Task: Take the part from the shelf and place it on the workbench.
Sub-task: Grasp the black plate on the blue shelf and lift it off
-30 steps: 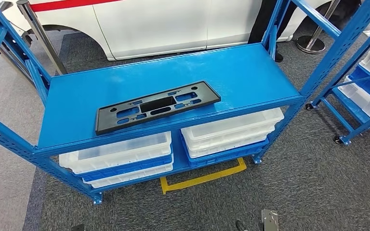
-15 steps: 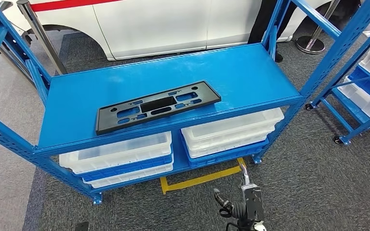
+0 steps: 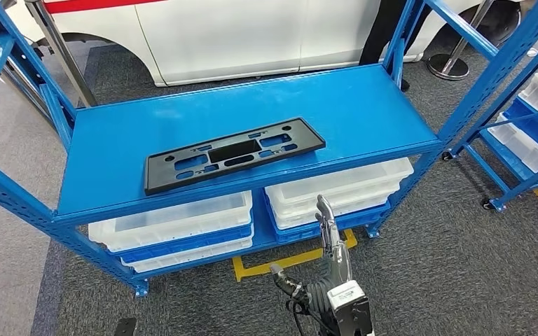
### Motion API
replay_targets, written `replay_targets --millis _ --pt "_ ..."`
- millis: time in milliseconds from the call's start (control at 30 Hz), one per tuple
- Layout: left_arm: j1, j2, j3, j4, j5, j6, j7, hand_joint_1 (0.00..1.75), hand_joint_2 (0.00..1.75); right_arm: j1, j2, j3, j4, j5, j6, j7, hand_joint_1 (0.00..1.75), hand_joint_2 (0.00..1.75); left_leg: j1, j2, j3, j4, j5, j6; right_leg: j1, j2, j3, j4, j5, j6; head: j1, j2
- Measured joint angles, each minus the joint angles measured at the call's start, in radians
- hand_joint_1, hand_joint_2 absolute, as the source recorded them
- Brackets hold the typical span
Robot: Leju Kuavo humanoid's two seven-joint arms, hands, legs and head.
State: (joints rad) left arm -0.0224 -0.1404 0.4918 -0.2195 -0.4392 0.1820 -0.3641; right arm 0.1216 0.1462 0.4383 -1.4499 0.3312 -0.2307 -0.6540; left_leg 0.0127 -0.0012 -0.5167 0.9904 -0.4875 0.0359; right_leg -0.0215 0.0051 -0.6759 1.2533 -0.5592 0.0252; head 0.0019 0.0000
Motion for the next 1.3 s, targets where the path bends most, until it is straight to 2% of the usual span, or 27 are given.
replay_targets --millis 67,100,133,200,267,333,400,433,467,500,533,600,633,733,800,833,900,933,967,1000,1033,1100,1133,1167,1233,1267,1300 --pt "0.0 0.0 -0.002 0.001 -0.009 -0.008 -0.012 0.0 0.0 0.001 0.0 0.012 -0.022 -0.002 -0.013 0.011 0.0 0.0 -0.001 -0.002 0.005 0.004 -0.008 -0.01 0.001 -0.001 0.063 -0.139 0.067 -0.007 0.0 0.0" --pt "0.0 0.0 -0.004 0.002 -0.014 -0.011 -0.019 0.0 0.0 0.002 0.0 0.016 -0.03 -0.005 -0.022 0.021 0.0 0.0 -0.002 -0.003 0.005 0.007 -0.011 -0.016 0.003 0.0 0.084 -0.187 0.083 -0.012 0.0 0.0" --pt "0.0 0.0 -0.006 0.002 -0.019 -0.012 -0.025 0.0 0.0 0.003 0.0 0.018 -0.035 -0.008 -0.032 0.031 0.0 0.0 -0.003 -0.004 0.003 0.009 -0.014 -0.022 0.006 0.0 0.093 -0.21 0.084 -0.016 0.0 0.0" --pt "0.0 0.001 -0.012 0.004 -0.028 -0.016 -0.031 0.0 0.0 0.008 -0.001 0.022 -0.042 -0.01 -0.051 0.051 0.0 0.0 -0.003 -0.004 0.001 0.009 -0.014 -0.035 0.009 0.002 0.091 -0.213 0.082 -0.027 -0.001 0.0" --pt "0.0 0.001 -0.017 0.006 -0.036 -0.022 -0.033 0.0 0.0 0.009 -0.001 0.025 -0.047 -0.009 -0.062 0.065 0.0 0.0 0.001 -0.003 -0.003 0.023 -0.029 -0.046 0.007 0.001 0.094 -0.221 0.084 -0.04 -0.001 0.0" --pt "-0.001 0.002 -0.019 0.007 -0.045 -0.027 -0.035 0.0 0.0 0.009 -0.003 0.032 -0.051 0.001 -0.073 0.075 0.0 0.0 0.004 -0.002 -0.043 0.108 -0.079 -0.054 0.004 -0.006 0.098 -0.227 0.086 -0.052 -0.001 0.0" --pt "0.0 0.003 -0.02 0.007 -0.054 -0.032 -0.036 0.0 0.0 0.01 -0.008 0.041 -0.053 0.024 -0.091 0.086 0.0 0.0 0.005 -0.002 -0.111 0.244 -0.136 -0.061 0.006 -0.015 0.098 -0.228 0.084 -0.058 -0.002 0.0" --pt "0.001 0.004 -0.02 0.008 -0.058 -0.035 -0.035 0.0 0.0 0.011 -0.011 0.045 -0.053 0.036 -0.099 0.093 0.0 0.0 0.005 -0.002 -0.136 0.288 -0.144 -0.062 0.008 -0.019 0.099 -0.227 0.083 -0.059 -0.002 0.0" --pt "0.002 0.006 -0.02 0.008 -0.061 -0.038 -0.035 0.0 0.0 0.012 -0.015 0.05 -0.053 0.045 -0.106 0.1 0.0 0.0 0.005 -0.001 -0.144 0.296 -0.131 -0.063 0.008 -0.024 0.1 -0.227 0.082 -0.059 -0.002 0.0" --pt "0.002 0.008 -0.02 0.008 -0.063 -0.041 -0.035 0.0 0.0 0.013 -0.018 0.055 -0.053 0.051 -0.112 0.105 0.0 0.0 0.005 0.002 -0.132 0.261 -0.099 -0.063 0.008 -0.029 0.103 -0.226 0.08 -0.058 -0.002 0.0" --pt "0.002 0.01 -0.02 0.008 -0.065 -0.043 -0.034 0.0 0.0 0.013 -0.021 0.059 -0.055 0.055 -0.116 0.109 0.0 0.0 0.006 0.007 -0.104 0.195 -0.056 -0.061 0.008 -0.033 0.106 -0.225 0.077 -0.056 -0.002 0.0" --pt "0.0 0.012 -0.02 0.008 -0.068 -0.044 -0.033 0.0 0.0 0.014 -0.026 0.065 -0.059 0.059 -0.125 0.115 0.0 0.0 0.004 0.017 -0.047 0.068 -0.003 -0.055 0.011 -0.04 0.109 -0.221 0.071 -0.047 -0.002 0.0" --pt "0.0 0.013 -0.02 0.008 -0.068 -0.044 -0.032 0.0 0.0 0.014 -0.028 0.067 -0.06 0.06 -0.13 0.118 0.0 0.0 0.002 0.019 -0.033 0.035 0.005 -0.051 0.013 -0.042 0.109 -0.22 0.07 -0.042 -0.001 0.0" --pt "0.006 0.013 -0.02 0.008 -0.071 -0.044 -0.029 0.0 0.0 0.016 -0.032 0.072 -0.065 0.06 -0.141 0.124 0.0 0.0 0.0 0.016 -0.032 0.02 0.005 -0.035 0.015 -0.045 0.107 -0.22 0.071 -0.027 -0.001 0.0" --pt "0.005 0.013 -0.02 0.009 -0.073 -0.044 -0.028 0.0 0.0 0.018 -0.036 0.075 -0.07 0.06 -0.146 0.125 0.0 0.0 0.004 0.015 -0.03 0.014 0.01 -0.021 0.013 -0.033 0.094 -0.186 0.044 -0.018 0.0 0.0" --pt "0.003 0.014 -0.02 0.009 -0.075 -0.044 -0.028 0.0 0.0 0.019 -0.038 0.076 -0.072 0.06 -0.147 0.125 0.0 0.0 0.005 0.015 -0.03 0.011 0.013 -0.014 0.011 -0.025 0.075 -0.142 0.016 -0.014 0.0 0.0" --pt "0.0 0.014 -0.02 0.009 -0.08 -0.045 -0.028 0.0 0.0 0.022 -0.043 0.08 -0.073 0.063 -0.148 0.13 0.0 0.0 0.003 0.012 -0.031 0.011 0.013 -0.007 0.009 -0.013 0.012 -0.011 -0.047 -0.009 0.0 0.0" --pt "0.0 0.014 -0.02 0.009 -0.082 -0.045 -0.028 0.0 0.0 0.025 -0.046 0.083 -0.073 0.066 -0.148 0.134 0.0 0.0 0.002 0.01 -0.031 0.012 0.013 -0.006 0.009 -0.012 -0.013 0.04 -0.061 -0.008 0.0 0.0" --pt "0.001 0.014 -0.02 0.009 -0.084 -0.045 -0.028 0.0 0.0 0.027 -0.049 0.085 -0.073 0.069 -0.149 0.138 0.0 0.0 0.001 0.006 -0.031 0.012 0.013 -0.006 0.009 -0.011 -0.024 0.058 -0.056 -0.008 0.0 0.0" --pt "0.001 0.014 -0.02 0.009 -0.085 -0.046 -0.028 0.0 0.0 0.028 -0.051 0.086 -0.073 0.071 -0.15 0.141 0.0 0.0 0.001 -0.001 -0.03 0.013 0.012 -0.007 0.009 -0.009 -0.015 0.035 -0.031 -0.01 0.0 0.0" --pt "0.0 0.014 -0.02 0.009 -0.087 -0.046 -0.028 0.0 0.0 0.029 -0.052 0.088 -0.074 0.074 -0.151 0.143 0.0 0.0 0.0 -0.009 -0.028 0.013 0.011 -0.008 0.009 -0.002 0.013 -0.025 0.008 -0.014 0.0 0.0" --pt "-0.003 0.012 -0.02 0.01 -0.088 -0.047 -0.027 0.0 0.0 0.03 -0.055 0.09 -0.075 0.08 -0.152 0.146 0.0 0.0 0.0 -0.027 -0.029 0.016 0.01 -0.012 0.008 0.042 0.076 -0.16 0.065 -0.026 0.0 0.0" --pt "-0.005 0.011 -0.02 0.01 -0.089 -0.047 -0.027 0.0 0.0 0.031 -0.056 0.092 -0.075 0.083 -0.153 0.148 0.0 0.0 0.001 -0.034 -0.032 0.018 0.01 -0.016 0.009 0.058 0.095 -0.201 0.077 -0.03 0.0 0.0" --pt "-0.006 0.01 -0.02 0.01 -0.09 -0.047 -0.027 0.0 0.0 0.032 -0.058 0.093 -0.076 0.084 -0.155 0.149 0.0 0.0 0.002 -0.042 -0.035 0.018 0.011 -0.022 0.011 0.067 0.101 -0.216 0.077 -0.033 0.0 0.0" --pt "-0.005 0.011 -0.02 0.011 -0.093 -0.047 -0.026 0.0 0.0 0.033 -0.059 0.095 -0.077 0.095 -0.166 0.152 0.0 0.0 0.005 -0.056 -0.038 0.016 0.013 -0.036 0.011 0.051 0.102 -0.224 0.079 -0.037 0.0 0.0" --pt "-0.003 0.012 -0.02 0.011 -0.094 -0.047 -0.027 0.0 0.0 0.033 -0.059 0.096 -0.078 0.105 -0.174 0.154 0.0 0.0 0.005 -0.054 -0.04 0.02 0.008 -0.042 0.009 0.045 0.106 -0.231 0.082 -0.042 0.0 0.0" --pt "-0.002 0.013 -0.02 0.011 -0.096 -0.047 -0.027 0.0 0.0 0.033 -0.059 0.098 -0.08 0.119 -0.184 0.158 0.0 0.44 0.005 -0.046 -0.048 0.039 -0.006 -0.047 0.005 0.038 0.11 -0.238 0.084 -0.047 -0.001 0.0"
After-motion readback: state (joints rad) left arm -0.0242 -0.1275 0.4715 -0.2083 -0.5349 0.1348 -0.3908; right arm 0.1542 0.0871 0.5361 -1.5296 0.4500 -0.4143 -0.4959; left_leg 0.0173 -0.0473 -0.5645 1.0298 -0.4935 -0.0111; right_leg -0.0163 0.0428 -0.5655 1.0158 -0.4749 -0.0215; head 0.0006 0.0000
